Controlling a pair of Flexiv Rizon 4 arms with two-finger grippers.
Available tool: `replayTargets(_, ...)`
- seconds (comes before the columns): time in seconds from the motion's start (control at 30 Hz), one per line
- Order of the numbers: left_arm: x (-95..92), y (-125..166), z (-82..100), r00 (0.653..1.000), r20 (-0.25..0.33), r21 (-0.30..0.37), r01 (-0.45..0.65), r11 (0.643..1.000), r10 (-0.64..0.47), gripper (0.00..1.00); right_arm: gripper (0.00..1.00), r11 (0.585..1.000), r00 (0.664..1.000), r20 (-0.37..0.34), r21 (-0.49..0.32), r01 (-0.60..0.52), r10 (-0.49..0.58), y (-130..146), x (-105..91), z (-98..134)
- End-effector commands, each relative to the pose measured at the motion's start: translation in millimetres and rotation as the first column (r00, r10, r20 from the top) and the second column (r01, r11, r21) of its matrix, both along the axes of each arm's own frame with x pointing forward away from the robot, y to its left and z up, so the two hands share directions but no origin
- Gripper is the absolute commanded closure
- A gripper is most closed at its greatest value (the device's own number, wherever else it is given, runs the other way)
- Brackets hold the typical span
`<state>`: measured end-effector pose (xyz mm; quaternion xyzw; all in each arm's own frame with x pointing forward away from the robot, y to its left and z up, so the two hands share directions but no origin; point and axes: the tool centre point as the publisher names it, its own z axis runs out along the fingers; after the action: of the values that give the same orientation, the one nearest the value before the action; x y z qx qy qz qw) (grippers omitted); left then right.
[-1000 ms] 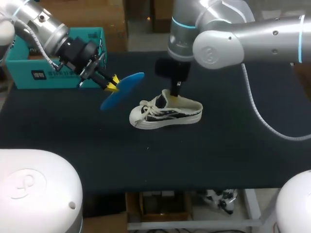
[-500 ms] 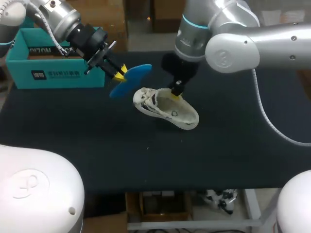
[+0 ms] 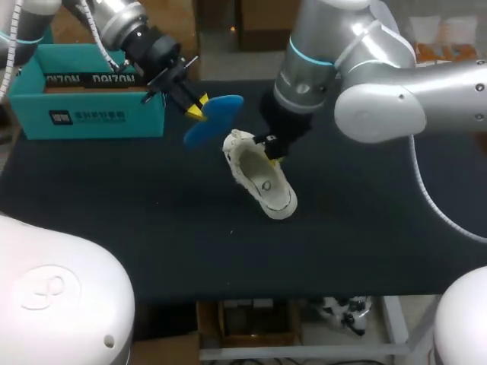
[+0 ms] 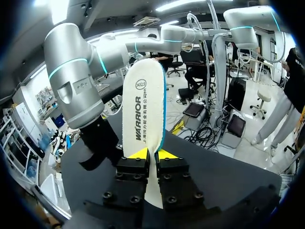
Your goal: Open the shoe tongue, take the insole out of the shoe, put the insole back into the shoe, and pack the shoe into the shoebox
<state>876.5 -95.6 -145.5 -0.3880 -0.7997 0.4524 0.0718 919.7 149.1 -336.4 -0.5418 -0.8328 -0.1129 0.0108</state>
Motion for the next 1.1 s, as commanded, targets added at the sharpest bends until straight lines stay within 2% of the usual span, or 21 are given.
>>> replayTargets(0.03,6.9,-4,0.0,0.996,-0.033,0.035,0.081,0.996,-0.08,1.0,1.0,0.995,0.99,0.112,0.061,0.079,-0.086,-2,-16.6,4)
replayTargets(0.27,5.3,-9,4.3,0.993,-0.036,0.027,0.11,0.994,-0.109,1.0,1.0,0.98,0.972,0.136,0.077,0.182,-0.191,-4,-32.2,9)
replayTargets(0.53,3.5,-11,3.0,0.992,-0.042,0.021,0.121,0.992,-0.12,1.0,1.0,0.967,0.957,0.156,0.113,0.228,-0.244,-11,-34.6,3)
replayTargets(0.93,5.2,-9,-0.1,0.994,-0.045,0.019,0.105,0.994,-0.104,1.0,1.0,0.969,0.963,0.15,0.141,0.204,-0.224,-21,-26.3,-6)
replayTargets(0.97,4.8,-8,-0.4,0.994,-0.045,0.019,0.104,0.994,-0.103,1.0,0.7,0.968,0.963,0.149,0.142,0.205,-0.226,-22,-26.2,-6)
replayTargets(1.03,3.6,-8,-0.6,0.994,-0.046,0.018,0.103,0.995,-0.102,1.0,0.0,0.968,0.962,0.149,0.143,0.208,-0.228,-23,-26.5,-6)
replayTargets(1.1,2.0,-9,-0.9,0.994,-0.047,0.017,0.102,0.995,-0.101,1.0,0.0,0.967,0.962,0.15,0.145,0.209,-0.23,-25,-27.7,-6)
